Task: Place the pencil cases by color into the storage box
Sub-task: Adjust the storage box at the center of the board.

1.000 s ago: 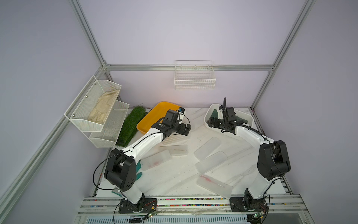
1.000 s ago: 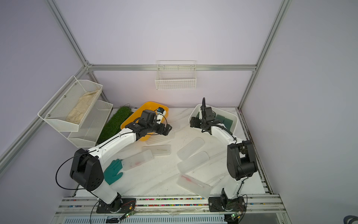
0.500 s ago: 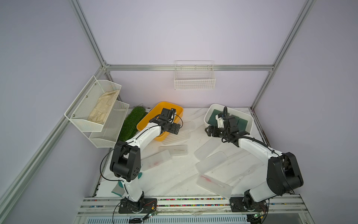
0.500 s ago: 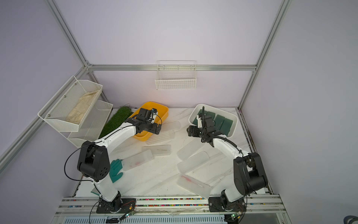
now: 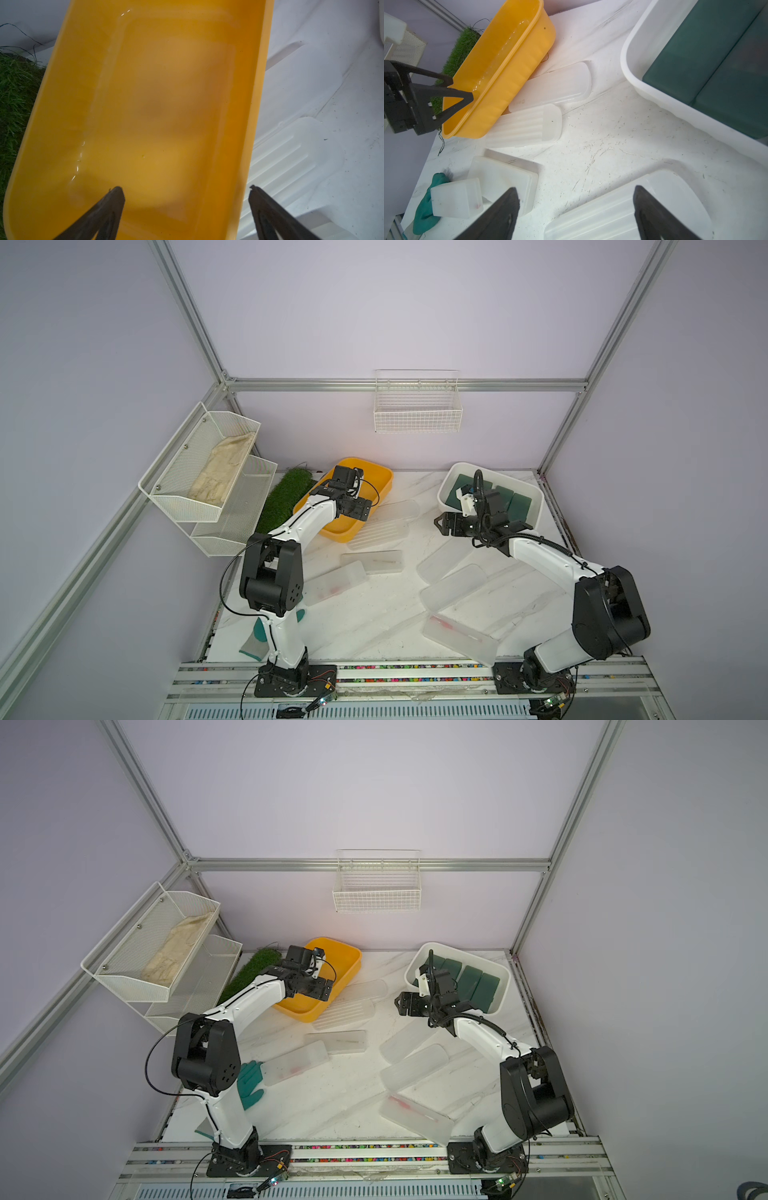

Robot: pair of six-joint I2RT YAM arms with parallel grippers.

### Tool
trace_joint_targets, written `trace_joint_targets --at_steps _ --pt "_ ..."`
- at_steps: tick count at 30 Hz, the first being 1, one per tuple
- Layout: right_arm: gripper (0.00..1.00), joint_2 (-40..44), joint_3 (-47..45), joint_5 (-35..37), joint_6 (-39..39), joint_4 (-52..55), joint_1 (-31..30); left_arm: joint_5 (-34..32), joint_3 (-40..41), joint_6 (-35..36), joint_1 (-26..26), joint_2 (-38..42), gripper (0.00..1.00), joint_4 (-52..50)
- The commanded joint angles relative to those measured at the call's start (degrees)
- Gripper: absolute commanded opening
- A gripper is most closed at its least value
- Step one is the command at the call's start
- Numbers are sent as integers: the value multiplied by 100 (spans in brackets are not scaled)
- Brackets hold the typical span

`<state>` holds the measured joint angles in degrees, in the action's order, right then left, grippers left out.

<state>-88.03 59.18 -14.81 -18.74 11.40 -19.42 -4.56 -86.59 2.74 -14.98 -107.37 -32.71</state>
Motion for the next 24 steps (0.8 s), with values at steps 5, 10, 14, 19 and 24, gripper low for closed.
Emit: trace_joint_targets --at_steps 5,10,14,19,24 --pt "87 181 80 -319 571 746 -390 326 -329 273 26 -229 89 58" --pt "87 118 172 -15 943 1255 -943 443 -334 282 47 -326 87 97" --pt "87 176 95 124 974 1271 -1199 585 -344 303 55 -403 79 142" --pt "87 388 -107 240 832 1028 -1214 793 -316 441 46 -467 62 160" --pt "87 543 -179 337 749 874 -1213 866 -316 559 48 -445 45 175"
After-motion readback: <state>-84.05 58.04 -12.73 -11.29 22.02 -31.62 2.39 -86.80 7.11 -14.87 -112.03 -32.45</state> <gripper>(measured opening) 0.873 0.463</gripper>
